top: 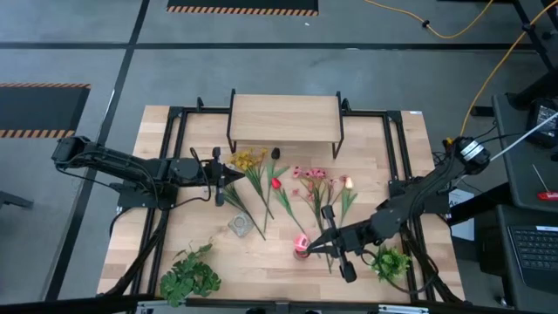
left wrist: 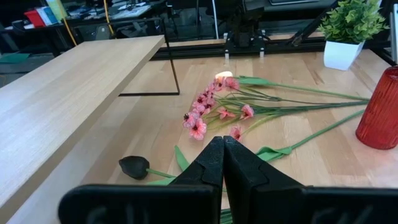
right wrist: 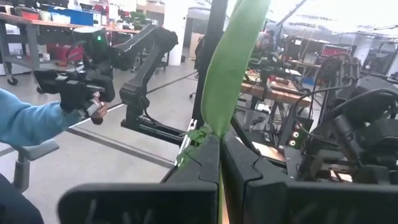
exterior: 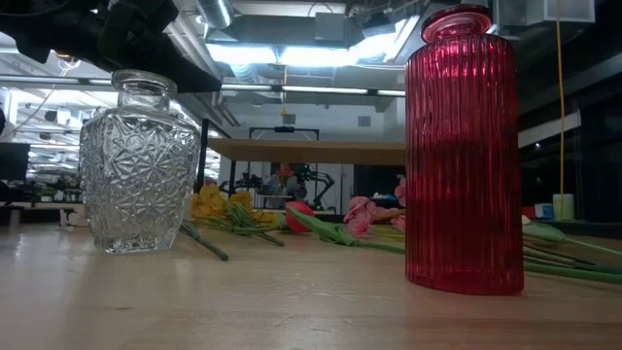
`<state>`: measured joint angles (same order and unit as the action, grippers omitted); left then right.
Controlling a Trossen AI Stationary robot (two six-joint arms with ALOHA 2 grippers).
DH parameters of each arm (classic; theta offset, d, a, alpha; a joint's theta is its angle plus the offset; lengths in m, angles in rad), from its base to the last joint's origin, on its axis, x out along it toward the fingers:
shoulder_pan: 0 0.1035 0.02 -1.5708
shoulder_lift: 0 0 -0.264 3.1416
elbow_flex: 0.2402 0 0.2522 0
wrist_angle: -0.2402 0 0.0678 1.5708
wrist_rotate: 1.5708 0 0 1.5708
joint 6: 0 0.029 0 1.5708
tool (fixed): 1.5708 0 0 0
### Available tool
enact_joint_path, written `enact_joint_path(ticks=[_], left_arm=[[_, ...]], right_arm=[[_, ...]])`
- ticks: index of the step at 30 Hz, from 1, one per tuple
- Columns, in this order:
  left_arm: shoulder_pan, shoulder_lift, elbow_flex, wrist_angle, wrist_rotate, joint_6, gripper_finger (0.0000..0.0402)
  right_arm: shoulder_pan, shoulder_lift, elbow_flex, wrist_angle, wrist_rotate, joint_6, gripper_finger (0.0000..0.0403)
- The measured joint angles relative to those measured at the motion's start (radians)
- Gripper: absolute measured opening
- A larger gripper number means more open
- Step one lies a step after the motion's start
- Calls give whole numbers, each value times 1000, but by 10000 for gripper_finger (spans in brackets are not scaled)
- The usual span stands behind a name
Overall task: Pick and place flowers into a vace then onto a shelf
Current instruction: Put the pink tulip into the red vase
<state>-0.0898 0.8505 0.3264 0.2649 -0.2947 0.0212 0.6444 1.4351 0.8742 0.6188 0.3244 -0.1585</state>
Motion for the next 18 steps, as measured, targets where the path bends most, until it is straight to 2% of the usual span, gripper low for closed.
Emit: enact_joint_path(ticks=[2,7,18], left_arm=[[0,0,0,0,1,0,4],[0,0,0,0,1,0,4],[0,0,0,0,1,0,4]], right_arm=[[1,5,0,17,3,-1,0],[2,36,0,15,89,0,0],[6,63,0,37,96,53,0]])
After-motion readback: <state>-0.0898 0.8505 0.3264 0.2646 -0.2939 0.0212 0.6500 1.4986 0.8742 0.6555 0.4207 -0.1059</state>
